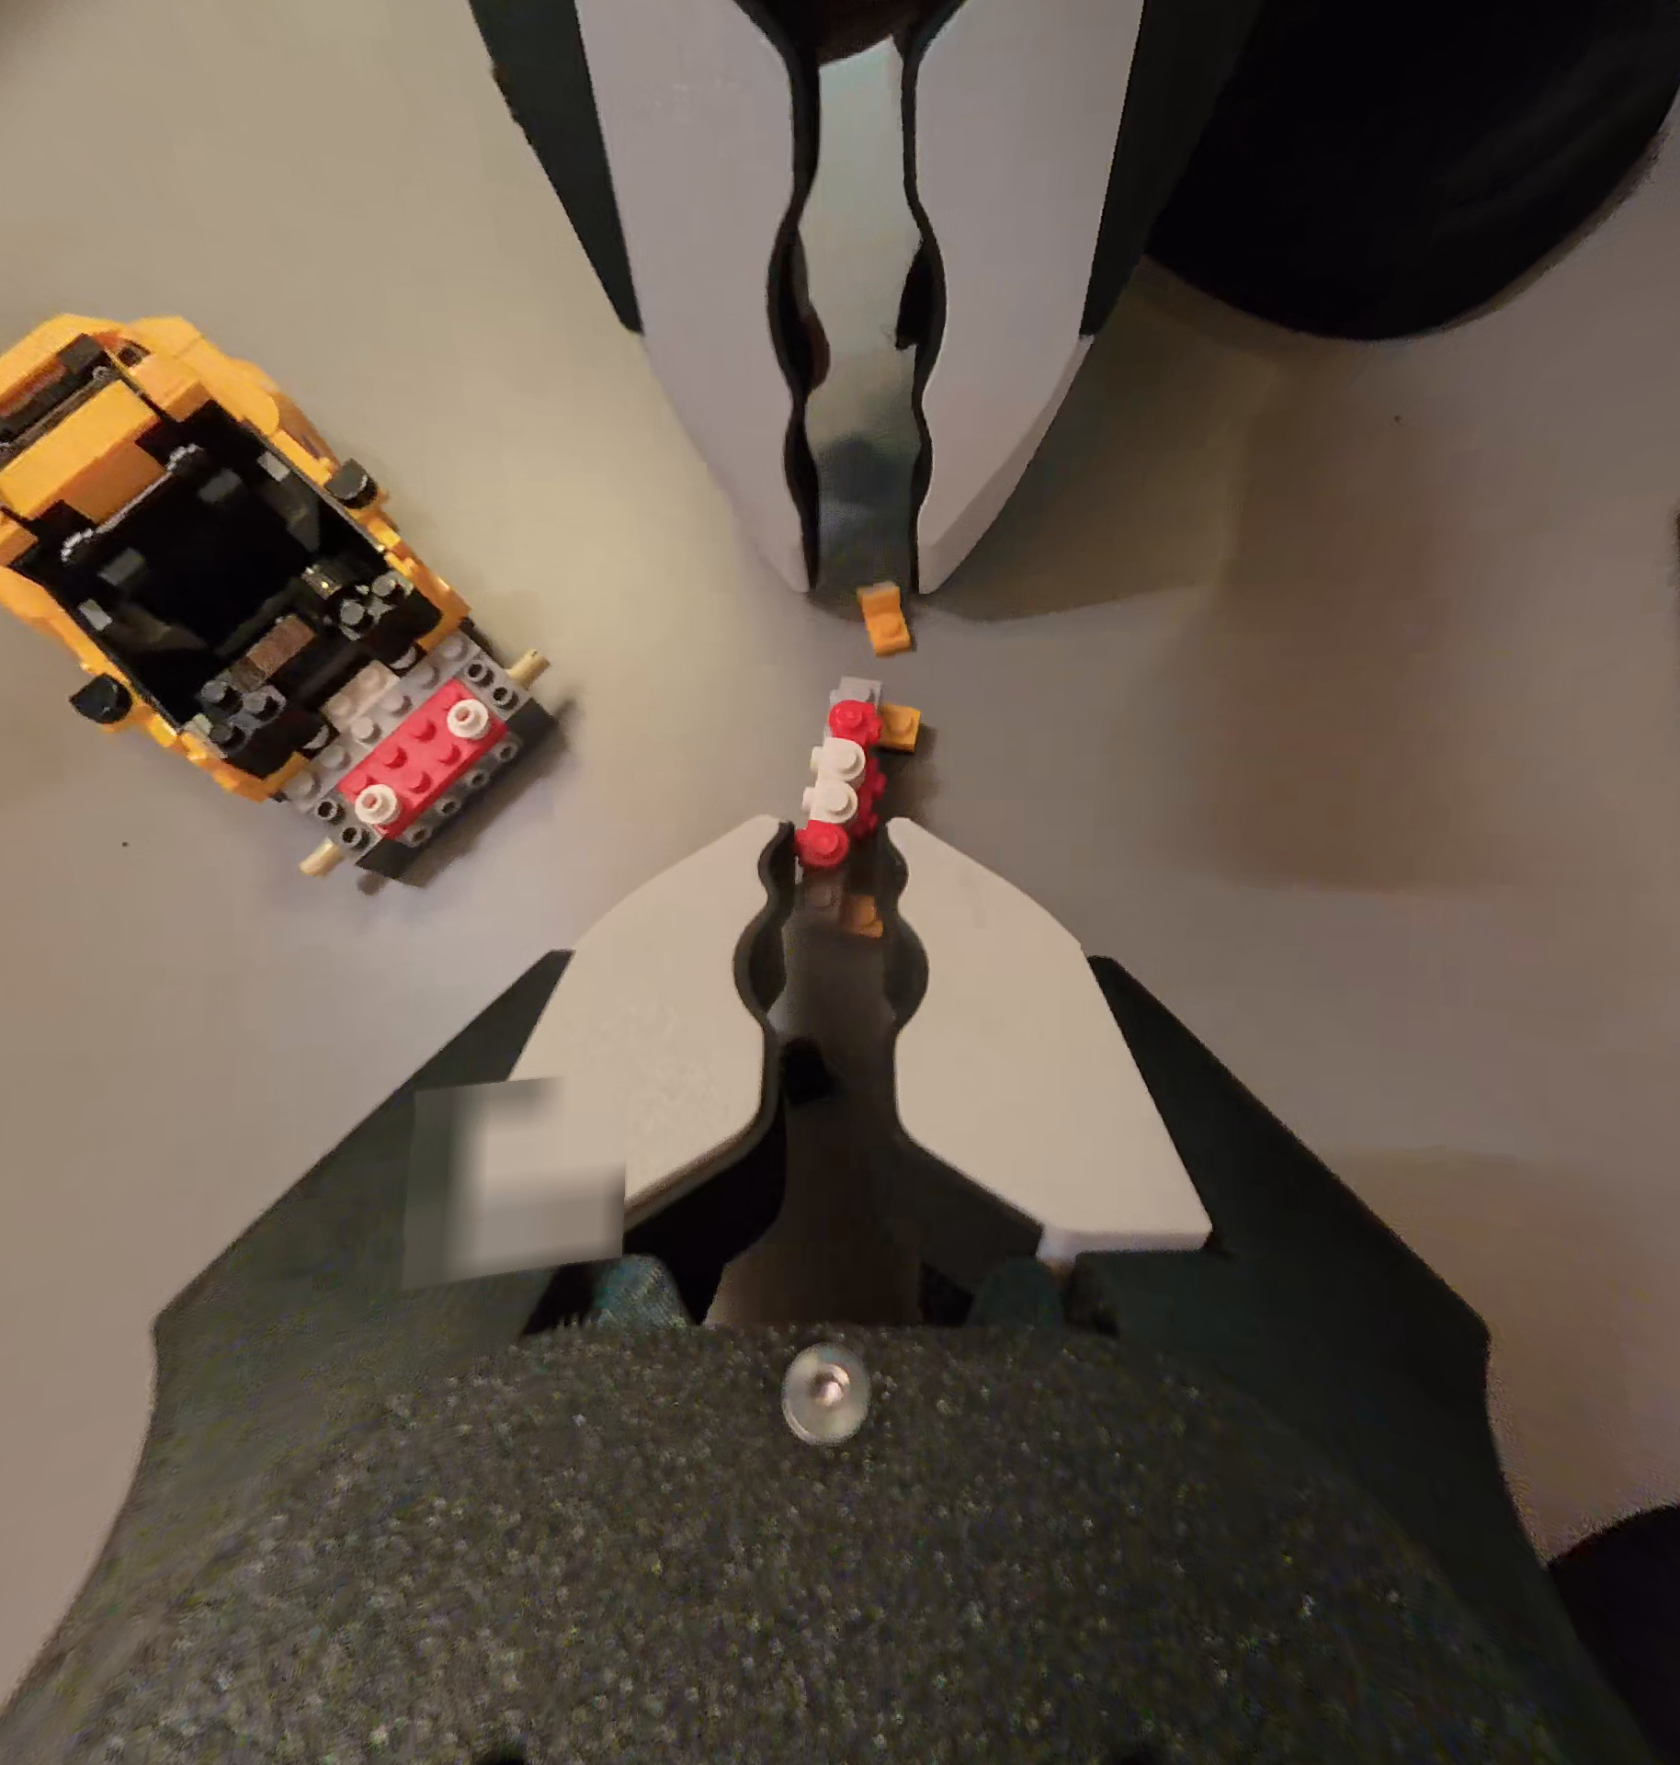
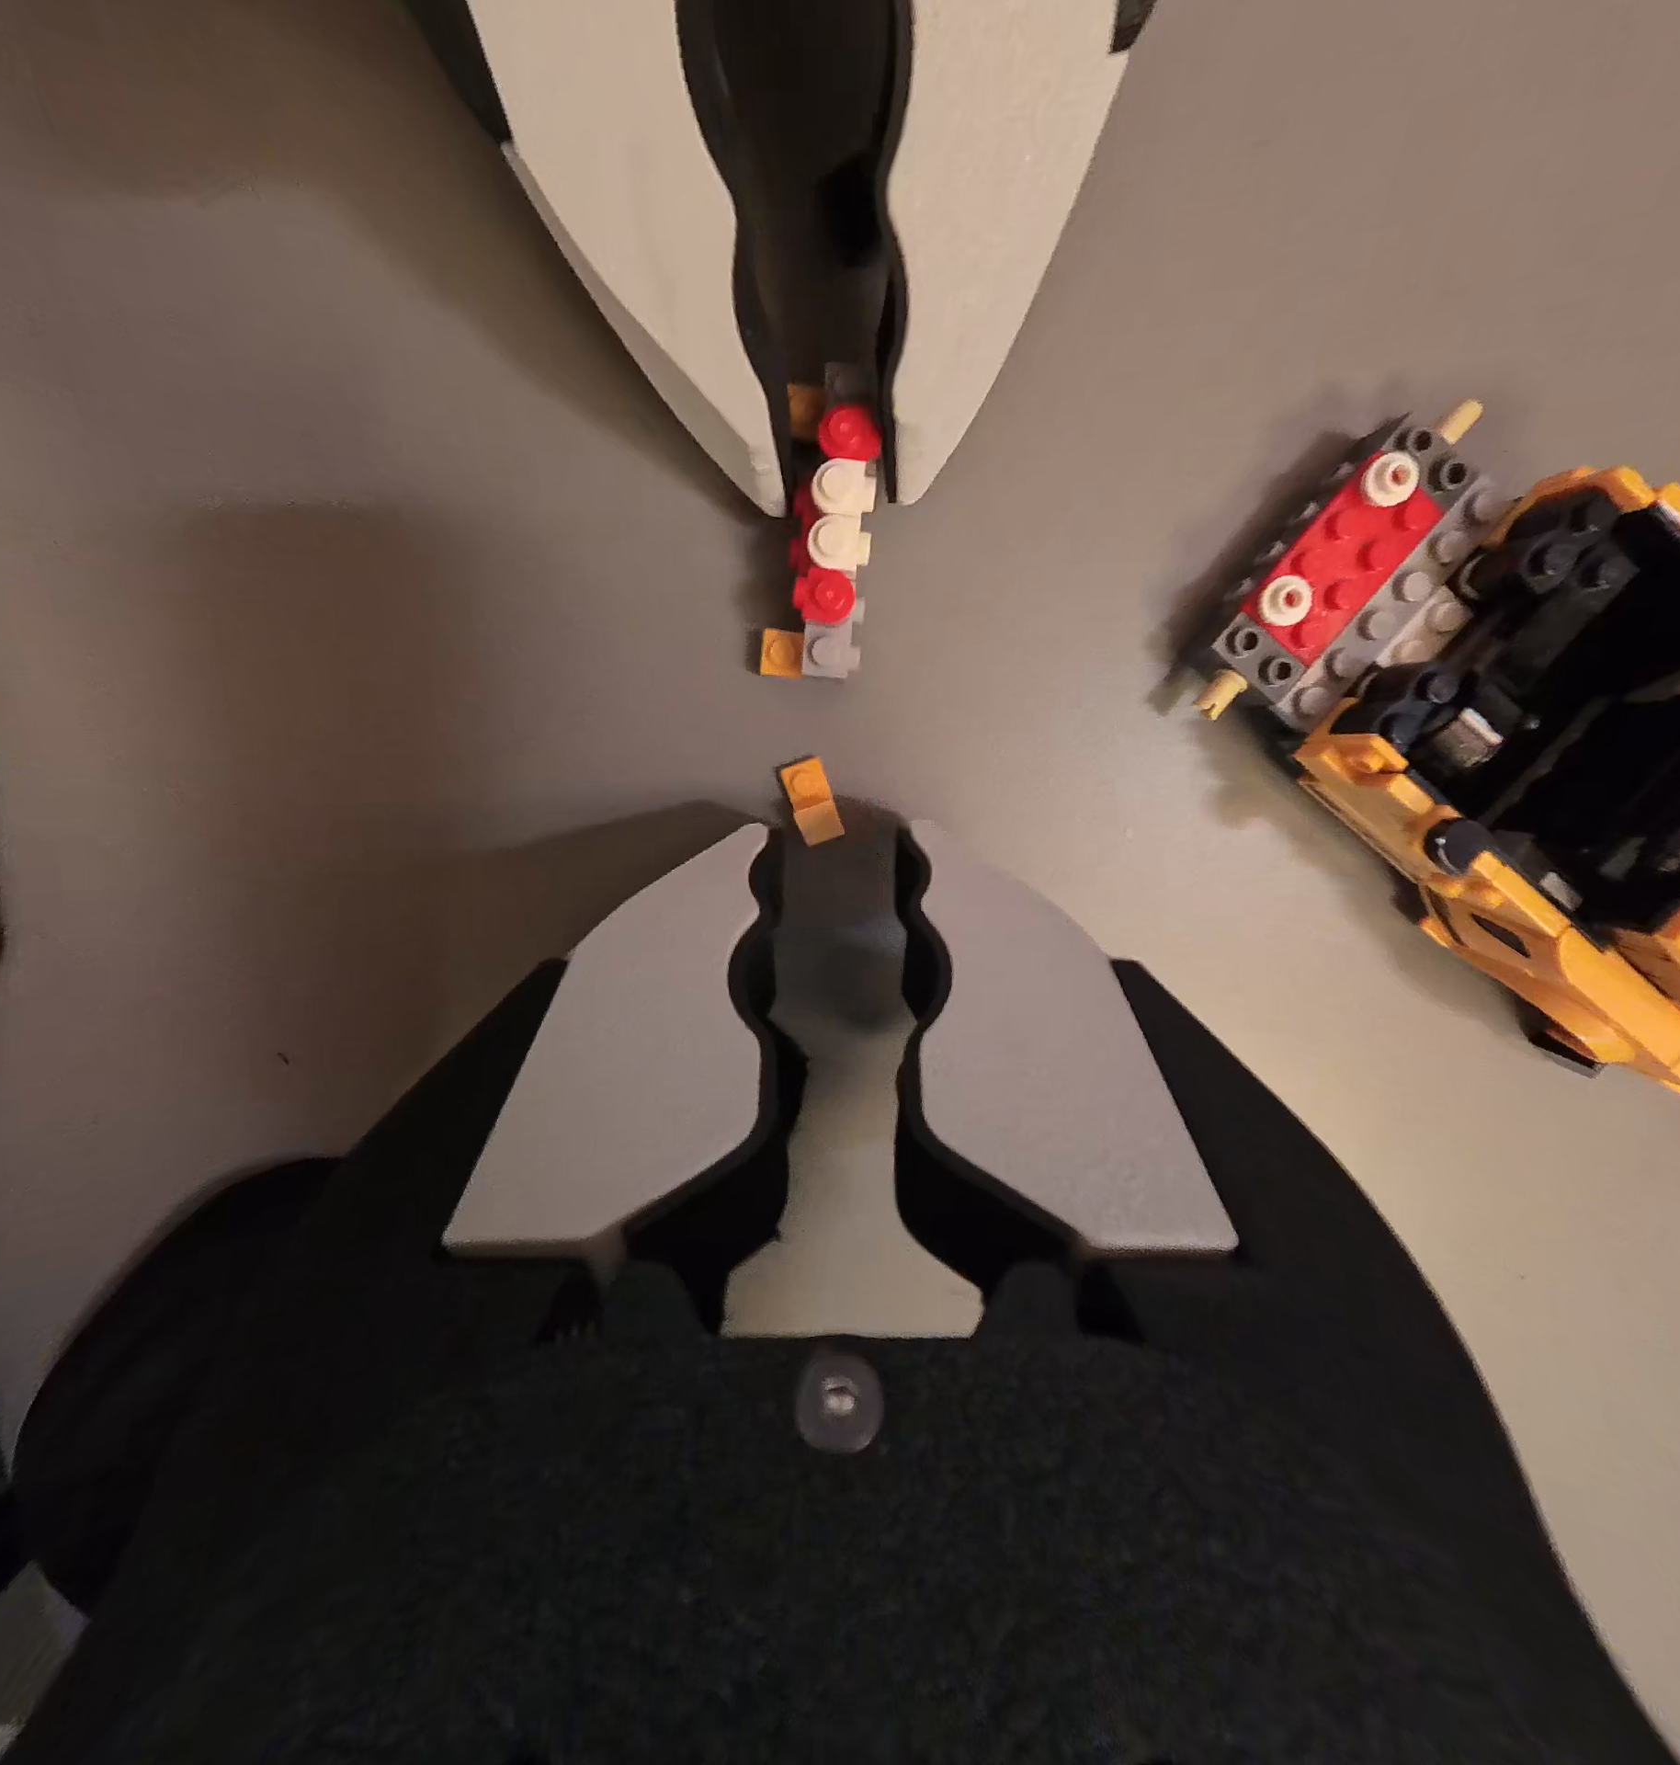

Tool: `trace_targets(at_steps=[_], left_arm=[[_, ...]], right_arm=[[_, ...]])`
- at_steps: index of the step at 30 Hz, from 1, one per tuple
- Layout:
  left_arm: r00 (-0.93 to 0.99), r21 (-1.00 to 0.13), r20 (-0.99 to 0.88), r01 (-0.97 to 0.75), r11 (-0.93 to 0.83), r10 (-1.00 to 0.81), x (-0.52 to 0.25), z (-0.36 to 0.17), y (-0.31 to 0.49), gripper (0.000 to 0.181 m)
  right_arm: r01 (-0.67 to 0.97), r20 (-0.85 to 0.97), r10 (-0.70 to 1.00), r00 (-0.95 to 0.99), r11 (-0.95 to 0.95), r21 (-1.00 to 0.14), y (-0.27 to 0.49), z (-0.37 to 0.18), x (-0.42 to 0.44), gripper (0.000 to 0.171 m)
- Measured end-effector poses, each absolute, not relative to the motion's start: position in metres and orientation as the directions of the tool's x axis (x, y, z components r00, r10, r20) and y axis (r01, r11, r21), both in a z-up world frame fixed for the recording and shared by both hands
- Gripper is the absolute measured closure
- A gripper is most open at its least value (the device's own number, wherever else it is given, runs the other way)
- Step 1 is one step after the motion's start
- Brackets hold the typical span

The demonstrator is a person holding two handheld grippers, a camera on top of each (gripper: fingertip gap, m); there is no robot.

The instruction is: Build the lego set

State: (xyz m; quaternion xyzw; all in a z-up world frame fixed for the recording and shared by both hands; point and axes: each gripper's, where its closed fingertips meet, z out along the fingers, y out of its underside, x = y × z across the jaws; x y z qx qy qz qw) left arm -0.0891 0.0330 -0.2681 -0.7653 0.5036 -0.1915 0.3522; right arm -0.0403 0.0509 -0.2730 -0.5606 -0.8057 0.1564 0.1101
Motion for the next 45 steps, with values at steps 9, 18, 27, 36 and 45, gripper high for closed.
trace_targets(at_steps=[9,18,27,36,45], left_arm=[[0.435,-0.733,-0.048,-0.627,-0.264,-0.899,-0.086,-0.268,0.032,0.167],[0.425,-0.733,-0.028,-0.624,-0.271,-0.905,-0.087,-0.27,0.03,0.157],[0.425,-0.734,-0.039,-0.626,-0.263,-0.904,-0.092,-0.268,0.031,0.164],[0.449,-0.741,-0.041,-0.613,-0.274,-0.893,-0.099,-0.265,0.036,0.168],[0.45,-0.743,-0.042,-0.611,-0.273,-0.892,-0.098,-0.265,0.036,0.171]], right_arm=[[0.724,0.015,0.973,-0.231,0.182,-0.666,0.04,-0.252,-0.072,0.152],[0.703,-0.013,0.97,-0.242,0.166,-0.692,0.033,-0.256,-0.079,0.158],[0.695,-0.007,0.964,-0.266,0.186,-0.695,0.034,-0.255,-0.079,0.162],[0.692,-0.049,0.963,-0.264,0.154,-0.705,0.035,-0.255,-0.079,0.162],[0.69,-0.052,0.955,-0.293,0.173,-0.703,0.035,-0.255,-0.078,0.162]])
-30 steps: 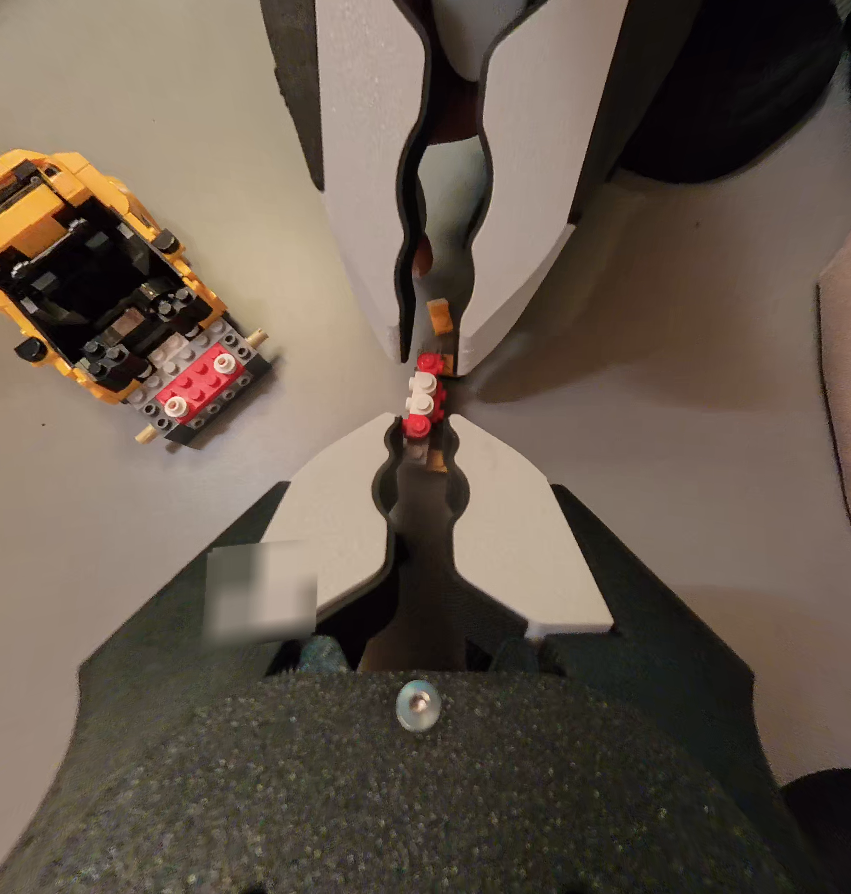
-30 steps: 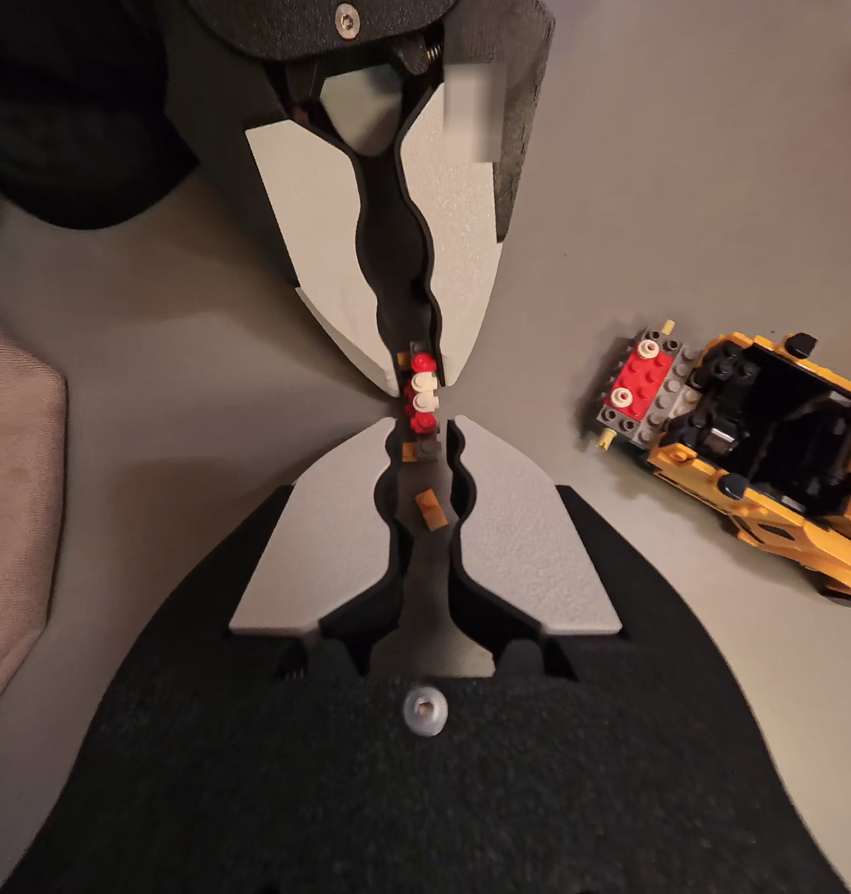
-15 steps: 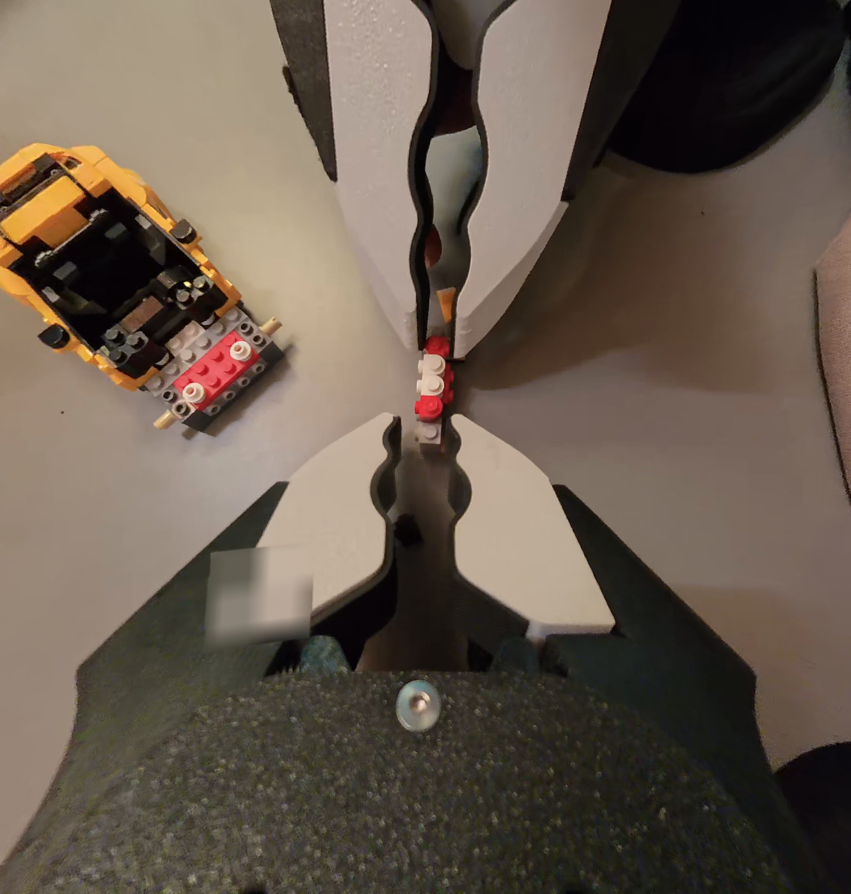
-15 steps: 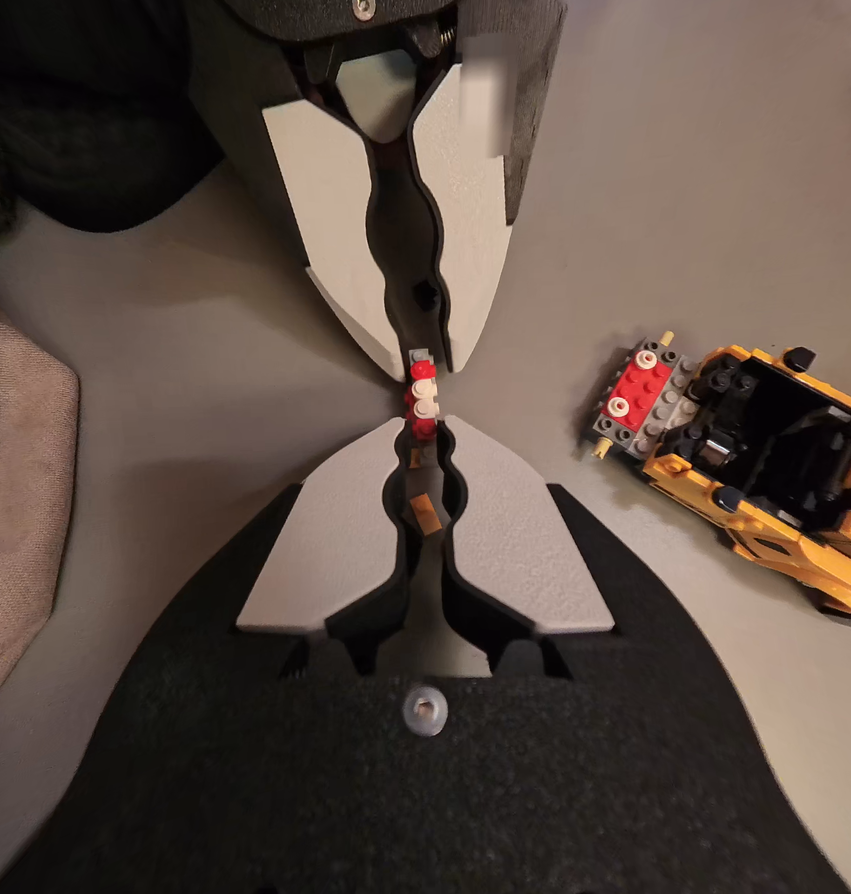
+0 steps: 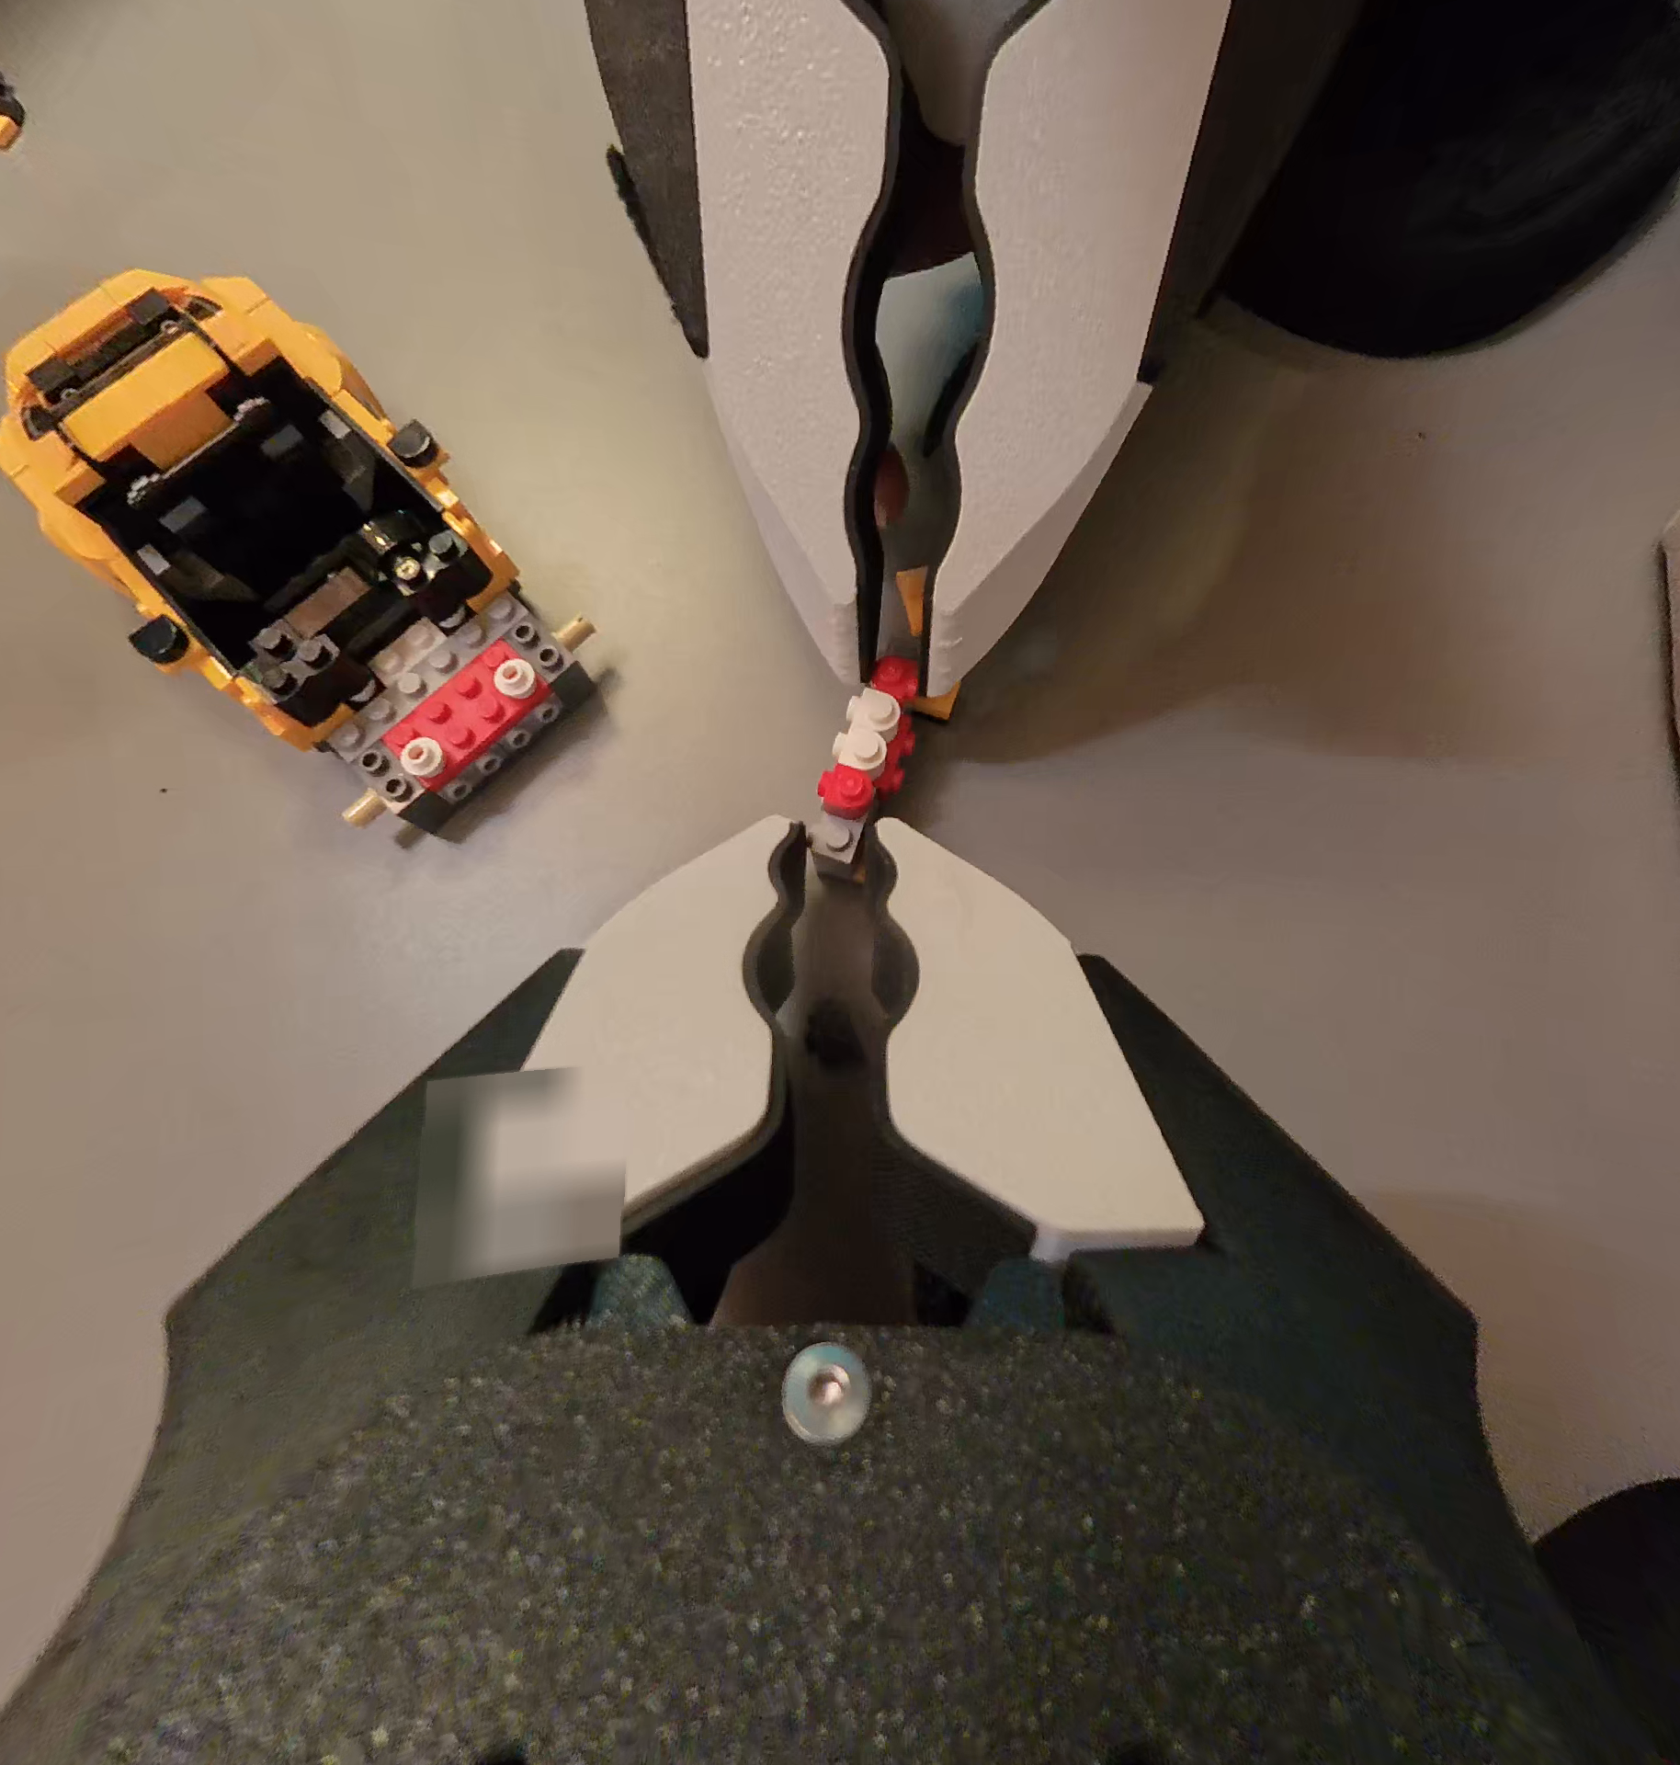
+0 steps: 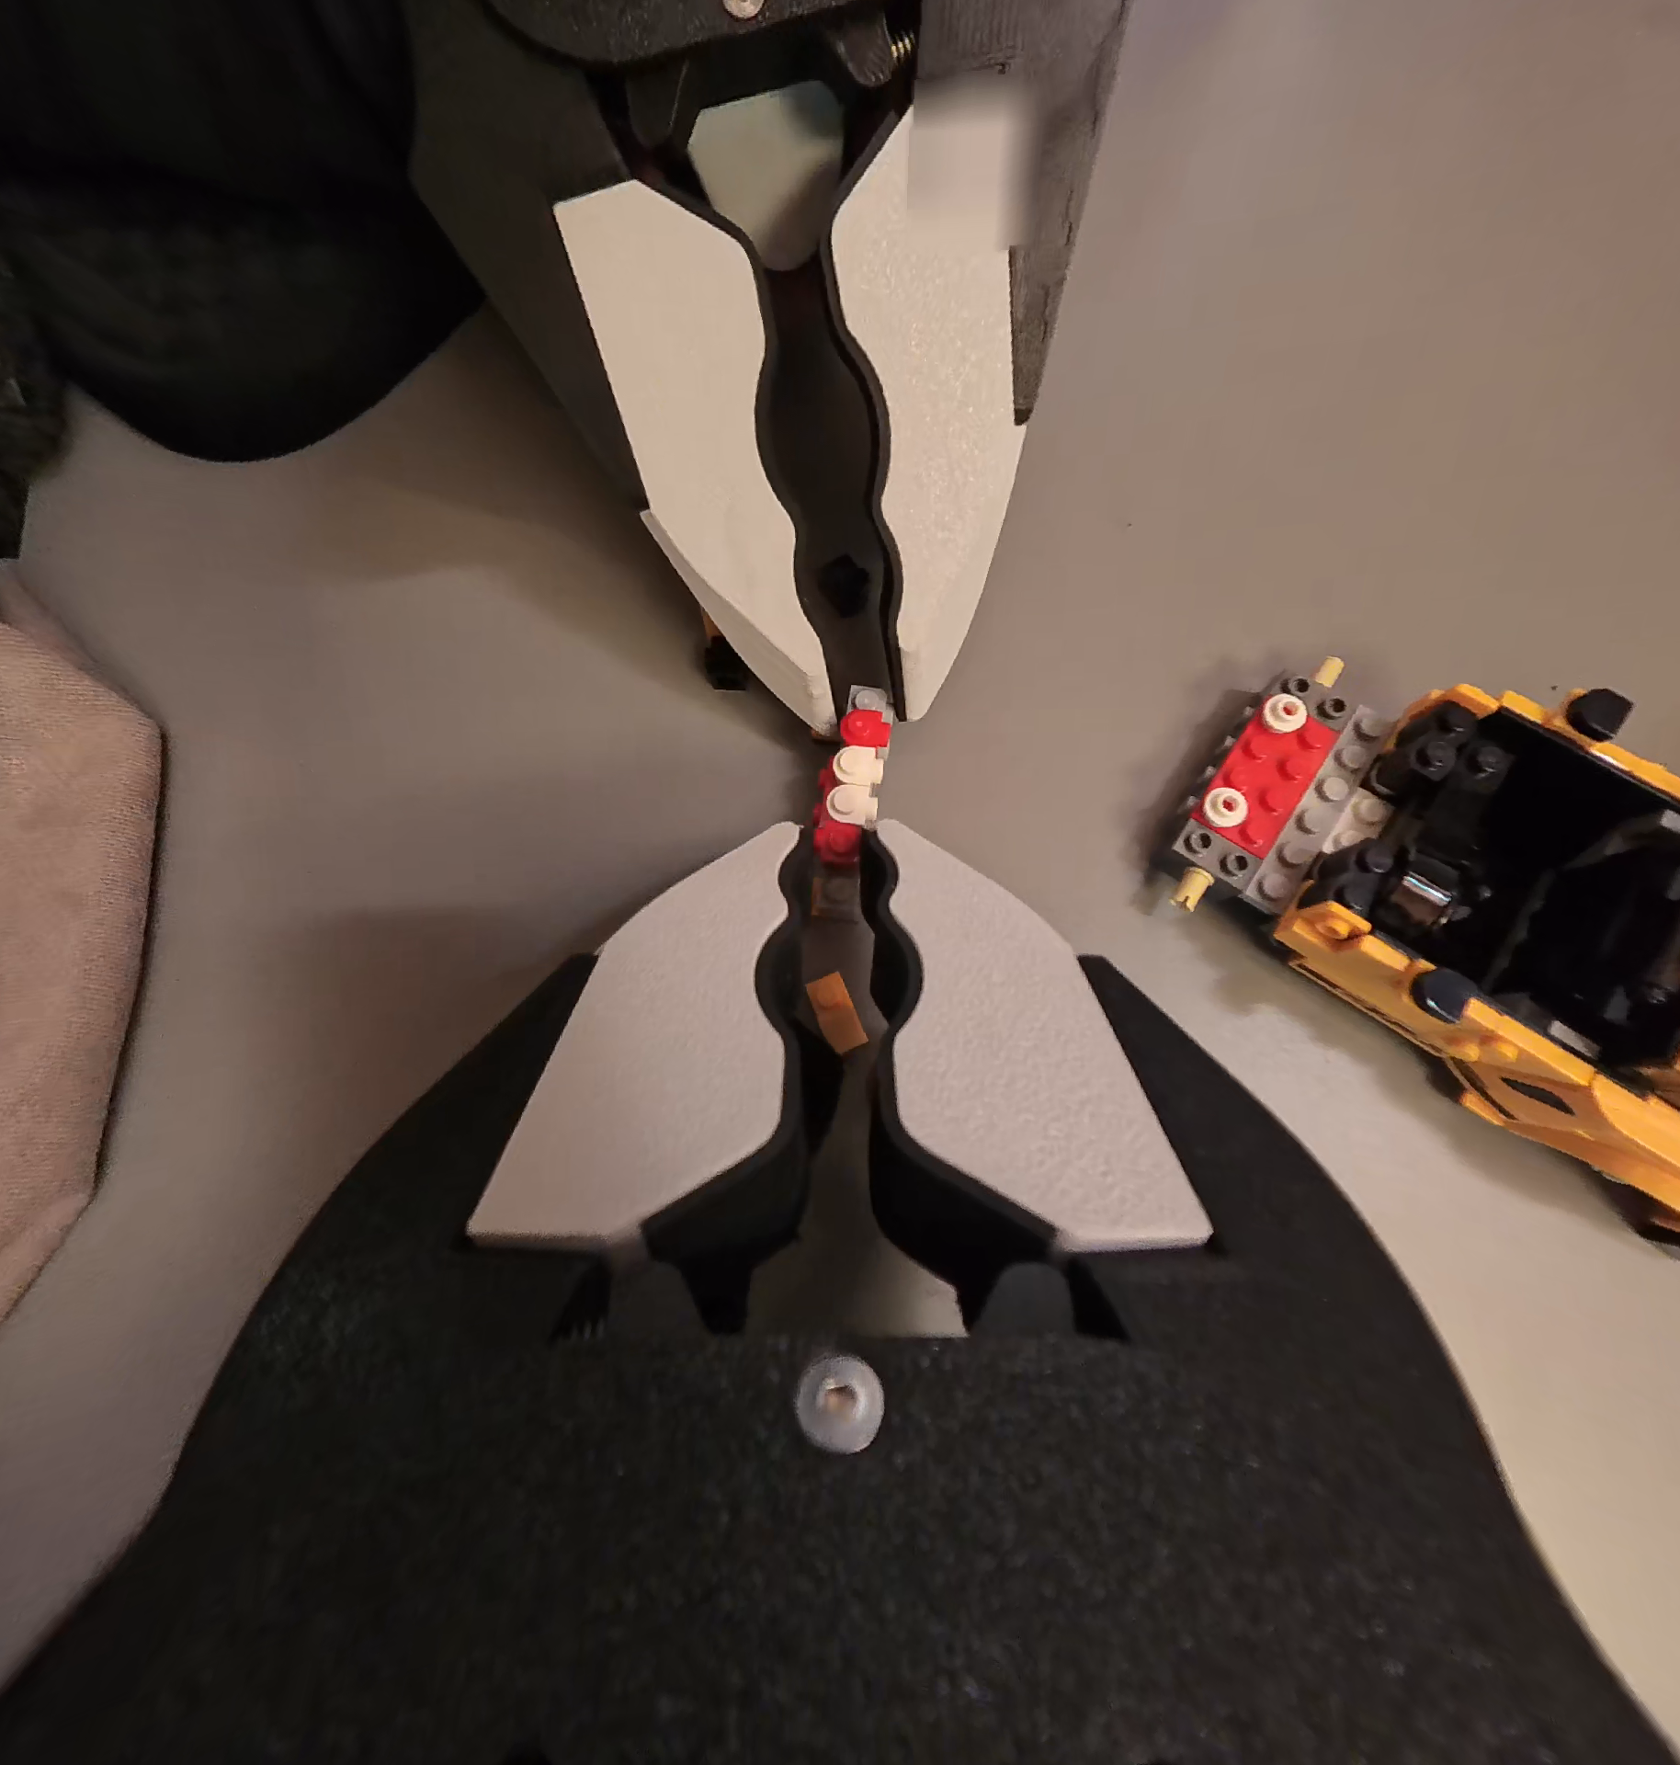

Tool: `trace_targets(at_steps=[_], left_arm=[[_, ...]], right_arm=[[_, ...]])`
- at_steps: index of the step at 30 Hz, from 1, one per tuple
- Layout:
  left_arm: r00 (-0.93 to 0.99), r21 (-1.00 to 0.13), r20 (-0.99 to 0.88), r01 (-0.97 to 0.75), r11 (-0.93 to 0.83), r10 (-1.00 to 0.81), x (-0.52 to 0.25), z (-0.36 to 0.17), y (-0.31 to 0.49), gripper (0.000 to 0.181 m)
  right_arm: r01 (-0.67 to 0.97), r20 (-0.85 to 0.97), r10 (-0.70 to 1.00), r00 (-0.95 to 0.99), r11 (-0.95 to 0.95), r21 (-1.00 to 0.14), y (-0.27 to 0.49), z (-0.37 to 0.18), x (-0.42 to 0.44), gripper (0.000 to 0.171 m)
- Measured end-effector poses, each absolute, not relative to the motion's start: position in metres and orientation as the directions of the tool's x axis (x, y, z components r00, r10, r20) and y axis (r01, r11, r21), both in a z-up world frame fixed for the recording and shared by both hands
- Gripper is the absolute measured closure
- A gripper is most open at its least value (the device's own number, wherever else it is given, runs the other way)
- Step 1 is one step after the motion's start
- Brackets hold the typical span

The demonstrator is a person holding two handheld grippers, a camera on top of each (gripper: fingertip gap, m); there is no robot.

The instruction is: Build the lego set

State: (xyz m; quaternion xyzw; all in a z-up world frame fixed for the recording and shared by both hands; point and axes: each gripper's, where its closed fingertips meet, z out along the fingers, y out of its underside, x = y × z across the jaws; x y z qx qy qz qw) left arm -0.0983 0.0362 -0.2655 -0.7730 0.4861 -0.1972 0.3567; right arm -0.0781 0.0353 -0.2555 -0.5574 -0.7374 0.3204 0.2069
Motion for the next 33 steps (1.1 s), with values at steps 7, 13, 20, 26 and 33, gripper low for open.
trace_targets(at_steps=[7,13,20,26,33], left_arm=[[0.427,-0.742,-0.037,-0.617,-0.261,-0.903,-0.095,-0.266,0.032,0.171],[0.412,-0.742,-0.032,-0.62,-0.254,-0.911,-0.093,-0.266,0.03,0.171],[0.421,-0.741,-0.025,-0.617,-0.266,-0.907,-0.094,-0.265,0.03,0.171],[0.436,-0.74,-0.014,-0.61,-0.284,-0.9,-0.094,-0.266,0.031,0.171],[0.436,-0.741,-0.02,-0.61,-0.279,-0.9,-0.094,-0.266,0.031,0.171]], right_arm=[[0.686,-0.016,0.921,-0.388,0.277,-0.672,0.031,-0.256,-0.075,0.163],[0.664,-0.009,0.884,-0.467,0.343,-0.665,0.028,-0.256,-0.073,0.163],[0.678,-0.01,0.915,-0.402,0.291,-0.675,0.03,-0.255,-0.072,0.161],[0.688,-0.052,0.959,-0.278,0.161,-0.708,0.032,-0.238,-0.08,0.151],[0.776,-0.041,0.969,-0.244,0.169,-0.608,0.03,-0.255,-0.097,0.155]])
